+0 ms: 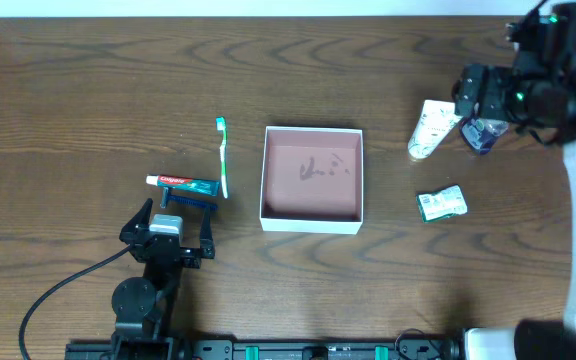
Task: Pack container
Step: 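Move the right gripper up toward the white Pantene tube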
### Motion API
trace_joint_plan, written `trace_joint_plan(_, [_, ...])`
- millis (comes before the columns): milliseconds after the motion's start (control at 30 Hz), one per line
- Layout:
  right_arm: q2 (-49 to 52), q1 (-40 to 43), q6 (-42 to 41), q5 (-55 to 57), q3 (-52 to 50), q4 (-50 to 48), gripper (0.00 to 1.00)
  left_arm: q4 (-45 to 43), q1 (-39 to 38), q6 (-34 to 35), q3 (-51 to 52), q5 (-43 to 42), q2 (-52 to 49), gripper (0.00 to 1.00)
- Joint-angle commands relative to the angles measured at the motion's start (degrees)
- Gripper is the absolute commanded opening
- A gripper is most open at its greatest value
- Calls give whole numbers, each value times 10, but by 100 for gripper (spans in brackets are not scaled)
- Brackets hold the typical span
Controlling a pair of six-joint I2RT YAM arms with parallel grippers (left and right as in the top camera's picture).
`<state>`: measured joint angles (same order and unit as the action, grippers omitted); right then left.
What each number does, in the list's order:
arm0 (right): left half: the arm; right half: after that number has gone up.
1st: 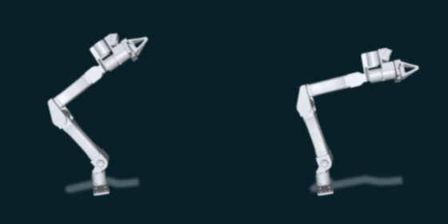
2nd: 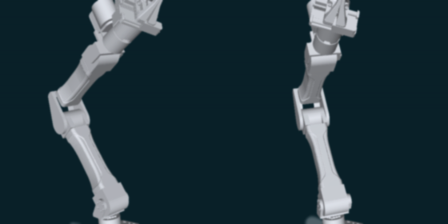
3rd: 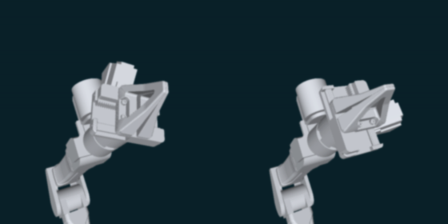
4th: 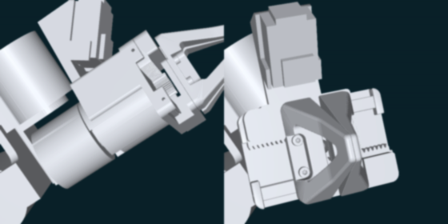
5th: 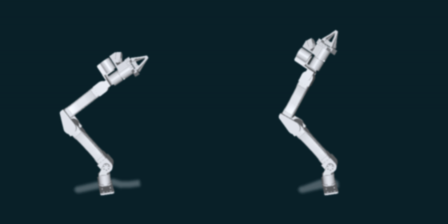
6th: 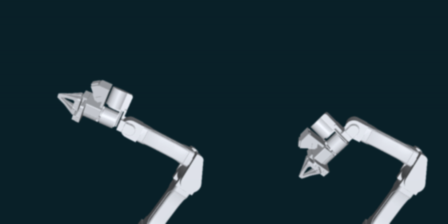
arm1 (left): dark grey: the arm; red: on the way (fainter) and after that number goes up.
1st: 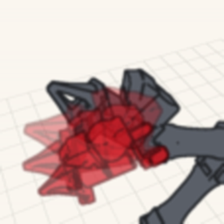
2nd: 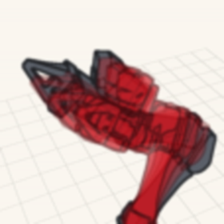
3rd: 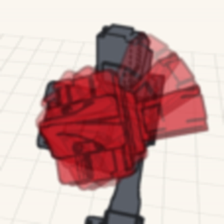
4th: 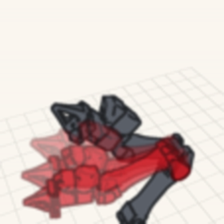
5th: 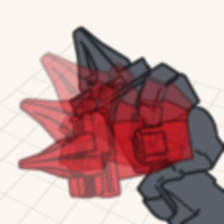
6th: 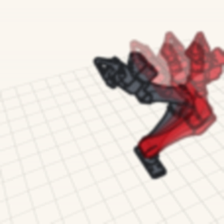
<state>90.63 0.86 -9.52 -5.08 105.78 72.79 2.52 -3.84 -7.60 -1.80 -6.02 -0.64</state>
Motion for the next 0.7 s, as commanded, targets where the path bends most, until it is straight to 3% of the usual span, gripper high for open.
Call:
trace_joint_plan(0, [41, 3, -69, -5, 13, 4, 99, 10, 3, -7, 16, -6, 0, 98])
trace_joint_plan(433, [92, 2, -199, 3, 13, -61, 99, 10, 3, -7, 16, -6, 0, 98])
trace_joint_plan(667, [103, -14, -287, 6, 12, -52, 93, 10, 3, -7, 16, -6, 0, 98])
